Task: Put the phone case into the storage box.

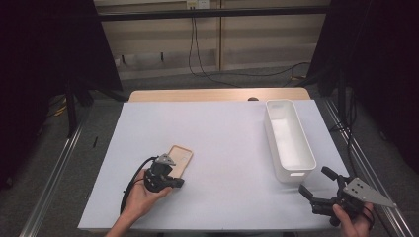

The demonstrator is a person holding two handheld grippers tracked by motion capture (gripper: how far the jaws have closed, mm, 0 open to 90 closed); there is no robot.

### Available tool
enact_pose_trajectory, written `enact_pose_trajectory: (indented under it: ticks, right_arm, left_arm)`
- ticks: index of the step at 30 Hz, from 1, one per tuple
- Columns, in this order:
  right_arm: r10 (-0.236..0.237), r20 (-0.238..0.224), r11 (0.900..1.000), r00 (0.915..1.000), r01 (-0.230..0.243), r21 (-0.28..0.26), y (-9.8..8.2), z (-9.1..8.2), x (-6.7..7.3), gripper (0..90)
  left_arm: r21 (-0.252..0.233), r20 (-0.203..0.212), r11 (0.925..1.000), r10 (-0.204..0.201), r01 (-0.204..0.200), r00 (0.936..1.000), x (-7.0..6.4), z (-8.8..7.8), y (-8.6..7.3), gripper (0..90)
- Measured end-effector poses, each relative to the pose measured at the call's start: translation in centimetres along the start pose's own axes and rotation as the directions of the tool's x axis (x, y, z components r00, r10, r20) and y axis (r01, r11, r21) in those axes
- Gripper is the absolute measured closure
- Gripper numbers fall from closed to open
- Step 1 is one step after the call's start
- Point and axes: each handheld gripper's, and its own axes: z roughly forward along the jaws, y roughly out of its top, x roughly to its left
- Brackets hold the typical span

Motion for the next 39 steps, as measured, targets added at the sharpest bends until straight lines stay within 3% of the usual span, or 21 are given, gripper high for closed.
enact_pose_trajectory:
  ticks: [11, 13, 19, 24, 26, 27, 28, 32, 33, 34, 35, 38, 39]
  right_arm:
    - [0.006, 0.007, 1.000, 1.0000, -0.006, 0.005, 0.0, 0.2, 0.0, 0.0]
    - [0.004, 0.007, 1.000, 1.0000, -0.004, 0.006, 0.0, 0.2, -0.1, 0.0]
    - [0.004, 0.008, 1.000, 1.0000, -0.004, 0.005, 0.0, 0.2, 0.0, 0.0]
    - [0.004, 0.007, 1.000, 1.0000, -0.004, 0.004, 0.0, 0.2, -0.1, 0.0]
    - [0.006, 0.007, 1.000, 1.0000, -0.006, 0.004, 0.0, 0.2, -0.1, 0.0]
    - [0.006, 0.007, 1.000, 1.0000, -0.006, 0.004, 0.0, 0.2, -0.1, 0.0]
    - [0.004, 0.008, 1.000, 1.0000, -0.004, 0.005, 0.0, 0.2, -0.1, 0.0]
    - [0.004, 0.008, 1.000, 1.0000, -0.004, 0.005, 0.0, 0.2, 0.0, 0.0]
    - [0.004, 0.006, 1.000, 1.0000, -0.004, 0.004, 0.0, 0.2, 0.0, 0.0]
    - [0.003, 0.006, 1.000, 1.0000, -0.003, 0.006, 0.0, 0.2, 0.0, 0.0]
    - [0.003, 0.006, 1.000, 1.0000, -0.003, 0.006, 0.0, 0.2, 0.0, 0.0]
    - [0.004, 0.006, 1.000, 1.0000, -0.004, 0.006, 0.0, 0.2, 0.0, 0.0]
    - [0.004, 0.006, 1.000, 1.0000, -0.004, 0.006, 0.0, 0.2, 0.0, 0.0]
  left_arm:
    - [-0.005, -0.012, 1.0000, 0.003, -0.003, 0.9999, -0.2, -0.1, 0.0, 90.0]
    - [-0.015, -0.012, 0.9997, 0.020, -0.021, 0.9997, -0.3, -0.1, -0.1, 90.0]
    - [-0.081, -0.003, 0.9957, 0.044, -0.044, 0.9990, -0.6, -0.6, -0.1, 90.0]
    - [-0.162, -0.003, 0.9839, 0.077, -0.076, 0.9970, -1.1, -1.1, -0.2, 83.8]
    - [-0.207, -0.013, 0.9744, 0.088, -0.088, 0.9961, -1.4, -1.5, -0.1, 73.0]
    - [-0.207, -0.013, 0.9744, 0.088, -0.088, 0.9961, -1.4, -1.5, -0.1, 71.2]
    - [-0.230, -0.019, 0.9685, 0.094, -0.096, 0.9954, -1.5, -1.7, -0.2, 70.5]
    - [-0.254, -0.043, 0.9616, 0.096, -0.104, 0.9945, -1.7, -1.9, -0.2, 55.0]
    - [-0.262, -0.054, 0.9594, 0.093, -0.104, 0.9941, -1.7, -2.0, -0.2, 55.0]
    - [-0.273, -0.054, 0.9563, 0.093, -0.104, 0.9942, -1.7, -2.1, -0.2, 45.5]
    - [-0.285, -0.056, 0.9529, 0.092, -0.104, 0.9942, -1.7, -2.2, -0.2, 45.5]
    - [-0.313, -0.087, 0.9432, 0.090, -0.113, 0.9922, -1.8, -2.3, -0.1, 25.7]
    - [-0.318, -0.091, 0.9418, 0.086, -0.110, 0.9922, -1.9, -2.3, -0.1, 25.7]
